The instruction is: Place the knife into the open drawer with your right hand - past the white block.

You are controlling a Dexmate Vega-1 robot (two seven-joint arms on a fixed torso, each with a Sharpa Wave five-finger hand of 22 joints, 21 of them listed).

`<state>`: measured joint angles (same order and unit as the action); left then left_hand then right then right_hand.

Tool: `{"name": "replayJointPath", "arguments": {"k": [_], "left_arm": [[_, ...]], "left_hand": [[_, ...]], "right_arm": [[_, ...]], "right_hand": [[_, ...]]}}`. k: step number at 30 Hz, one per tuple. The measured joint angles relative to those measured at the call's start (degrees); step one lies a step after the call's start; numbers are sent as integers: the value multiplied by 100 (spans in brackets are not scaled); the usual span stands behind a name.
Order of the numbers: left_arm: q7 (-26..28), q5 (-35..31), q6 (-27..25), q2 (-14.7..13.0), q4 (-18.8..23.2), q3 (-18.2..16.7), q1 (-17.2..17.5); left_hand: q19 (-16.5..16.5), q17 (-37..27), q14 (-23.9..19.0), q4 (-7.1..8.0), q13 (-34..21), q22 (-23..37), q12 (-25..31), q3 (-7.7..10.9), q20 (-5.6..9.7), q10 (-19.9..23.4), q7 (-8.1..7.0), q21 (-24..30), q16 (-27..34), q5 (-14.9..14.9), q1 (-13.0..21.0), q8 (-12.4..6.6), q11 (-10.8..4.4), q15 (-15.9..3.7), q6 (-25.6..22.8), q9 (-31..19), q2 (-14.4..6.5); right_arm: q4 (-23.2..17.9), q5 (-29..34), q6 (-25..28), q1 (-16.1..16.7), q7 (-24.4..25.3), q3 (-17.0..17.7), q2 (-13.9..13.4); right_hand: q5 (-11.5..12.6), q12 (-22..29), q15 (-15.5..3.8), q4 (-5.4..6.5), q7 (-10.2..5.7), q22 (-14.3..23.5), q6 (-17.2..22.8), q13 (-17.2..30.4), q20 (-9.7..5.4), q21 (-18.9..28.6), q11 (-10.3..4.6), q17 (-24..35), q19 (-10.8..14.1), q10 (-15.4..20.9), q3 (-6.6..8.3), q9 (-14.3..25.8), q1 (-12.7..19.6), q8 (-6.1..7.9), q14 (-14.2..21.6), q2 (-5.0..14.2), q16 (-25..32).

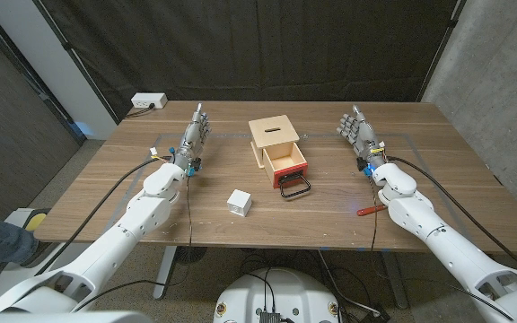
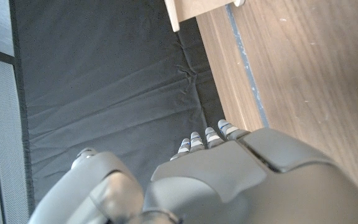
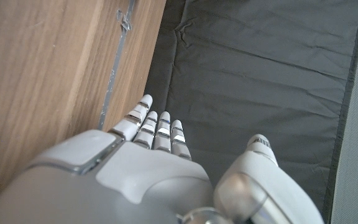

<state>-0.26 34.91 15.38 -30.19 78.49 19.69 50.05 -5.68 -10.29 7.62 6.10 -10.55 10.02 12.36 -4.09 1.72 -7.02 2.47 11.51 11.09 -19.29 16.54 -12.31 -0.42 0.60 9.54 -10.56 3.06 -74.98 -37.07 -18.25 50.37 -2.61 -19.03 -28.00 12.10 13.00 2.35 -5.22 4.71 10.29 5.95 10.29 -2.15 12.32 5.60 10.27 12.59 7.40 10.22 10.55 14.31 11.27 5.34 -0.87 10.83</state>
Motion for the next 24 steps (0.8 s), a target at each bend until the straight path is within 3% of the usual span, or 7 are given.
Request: {"name": "replayJointPath", "arguments": {"k": [13,24], "left_arm": [[-25,-316,-157,71,389,-278,190],[-207,-409,-250,180,574,-491,376]], "left_hand": [[0,0,-1,0,0,-1,0,0,0,0,0,0,0,-21,45,0,0,0,0,0,-46],[1,0,-67,-1,1,-1,0,0,0,98,11,0,0,-21,114,-12,9,-18,-13,1,-114]], "right_arm": [[-217,250,-55,313,-115,402,209],[-694,491,-80,689,-107,733,216]], "right_hand": [[0,0,-2,0,-34,0,34,0,0,0,-30,-9,-1,31,0,-1,22,0,2,22,0],[-1,0,-42,-24,-103,-1,102,-1,-11,0,-83,-14,10,145,23,-1,52,0,103,7,0]]}}
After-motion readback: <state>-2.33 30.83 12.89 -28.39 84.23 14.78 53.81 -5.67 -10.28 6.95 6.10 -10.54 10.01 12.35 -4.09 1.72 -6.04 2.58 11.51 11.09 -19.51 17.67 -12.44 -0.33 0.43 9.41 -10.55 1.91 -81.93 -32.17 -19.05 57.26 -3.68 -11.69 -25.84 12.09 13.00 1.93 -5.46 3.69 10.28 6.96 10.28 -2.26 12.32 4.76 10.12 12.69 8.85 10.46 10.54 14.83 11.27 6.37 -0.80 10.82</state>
